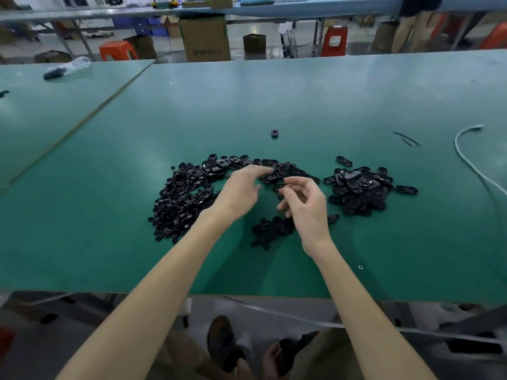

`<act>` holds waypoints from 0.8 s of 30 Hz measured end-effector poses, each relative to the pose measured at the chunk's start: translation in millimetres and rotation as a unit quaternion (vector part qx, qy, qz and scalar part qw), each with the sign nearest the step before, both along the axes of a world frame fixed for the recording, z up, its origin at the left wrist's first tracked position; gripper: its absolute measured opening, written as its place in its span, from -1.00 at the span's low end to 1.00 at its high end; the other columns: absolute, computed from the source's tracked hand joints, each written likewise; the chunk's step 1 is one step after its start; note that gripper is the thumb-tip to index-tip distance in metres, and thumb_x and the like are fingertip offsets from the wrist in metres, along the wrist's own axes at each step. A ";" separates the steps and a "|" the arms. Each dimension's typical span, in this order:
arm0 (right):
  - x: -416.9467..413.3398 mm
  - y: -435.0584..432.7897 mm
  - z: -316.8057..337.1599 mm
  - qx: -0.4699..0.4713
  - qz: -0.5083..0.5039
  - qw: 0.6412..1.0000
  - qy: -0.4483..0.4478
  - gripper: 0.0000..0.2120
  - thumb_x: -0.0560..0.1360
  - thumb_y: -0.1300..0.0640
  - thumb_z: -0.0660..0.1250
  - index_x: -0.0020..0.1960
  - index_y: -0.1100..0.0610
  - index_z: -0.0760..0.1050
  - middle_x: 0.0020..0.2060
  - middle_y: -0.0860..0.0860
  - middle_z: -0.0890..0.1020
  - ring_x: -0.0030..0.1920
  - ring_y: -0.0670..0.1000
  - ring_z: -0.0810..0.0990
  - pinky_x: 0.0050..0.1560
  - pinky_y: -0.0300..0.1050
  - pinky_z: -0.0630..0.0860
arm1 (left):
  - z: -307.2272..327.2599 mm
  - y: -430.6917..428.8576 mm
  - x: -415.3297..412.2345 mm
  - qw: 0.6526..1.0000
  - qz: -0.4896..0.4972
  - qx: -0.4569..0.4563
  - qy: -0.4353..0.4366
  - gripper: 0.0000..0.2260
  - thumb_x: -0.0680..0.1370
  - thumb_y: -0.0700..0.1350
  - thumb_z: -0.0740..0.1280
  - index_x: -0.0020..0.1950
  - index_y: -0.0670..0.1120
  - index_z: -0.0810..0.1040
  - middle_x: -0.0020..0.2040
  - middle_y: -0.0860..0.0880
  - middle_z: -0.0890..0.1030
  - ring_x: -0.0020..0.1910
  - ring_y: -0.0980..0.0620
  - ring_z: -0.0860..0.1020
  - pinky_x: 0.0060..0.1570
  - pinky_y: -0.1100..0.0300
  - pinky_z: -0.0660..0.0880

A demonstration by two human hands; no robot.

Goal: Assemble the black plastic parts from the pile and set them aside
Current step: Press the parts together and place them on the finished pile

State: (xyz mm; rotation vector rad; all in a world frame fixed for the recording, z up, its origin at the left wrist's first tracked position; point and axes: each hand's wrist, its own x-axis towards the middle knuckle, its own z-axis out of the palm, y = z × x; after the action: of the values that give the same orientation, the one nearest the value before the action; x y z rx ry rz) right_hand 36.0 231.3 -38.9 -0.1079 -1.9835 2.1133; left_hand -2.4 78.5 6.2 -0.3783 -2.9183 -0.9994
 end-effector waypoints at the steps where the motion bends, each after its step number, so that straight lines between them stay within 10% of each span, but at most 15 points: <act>1: -0.2 0.2 -0.2 -0.005 -0.008 1.000 -0.001 -0.86 0.62 0.27 0.35 0.11 0.08 0.56 -0.18 -0.06 0.67 -0.33 -0.06 0.64 -0.37 -0.20 0.49 | -2.7 3.0 1.8 1.000 -0.024 -0.010 0.005 -0.54 0.62 -0.40 0.27 0.48 -0.08 0.52 0.49 -0.02 0.50 0.50 0.01 0.42 0.53 0.24 0.21; 12: 0.7 1.4 0.8 -0.028 -0.016 0.999 0.002 -0.86 0.62 0.29 0.34 0.12 0.10 0.53 -0.14 0.02 0.65 -0.33 -0.09 0.62 -0.36 -0.22 0.50 | -20.3 15.9 5.2 0.979 -0.046 -0.166 0.112 -0.79 0.67 -0.07 0.34 0.29 0.02 0.62 0.26 0.04 0.56 0.30 -0.02 0.43 0.28 0.08 0.19; 24: -0.7 2.1 -3.2 -0.012 -0.014 1.000 0.007 -0.86 0.63 0.28 0.35 0.14 0.10 0.57 -0.19 -0.08 0.64 -0.29 -0.09 0.64 -0.34 -0.21 0.52 | -12.1 6.5 9.6 0.998 0.039 0.052 0.021 -0.87 0.59 -0.18 0.45 0.12 -0.10 0.71 0.00 -0.03 0.71 0.05 0.00 0.63 0.25 0.06 0.47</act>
State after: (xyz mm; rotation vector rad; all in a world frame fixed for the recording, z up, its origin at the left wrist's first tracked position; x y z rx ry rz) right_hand 35.3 233.4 -42.1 -0.1237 -1.9381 2.1163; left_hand 7.2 85.0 -5.8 -0.2760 -2.8069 -1.1126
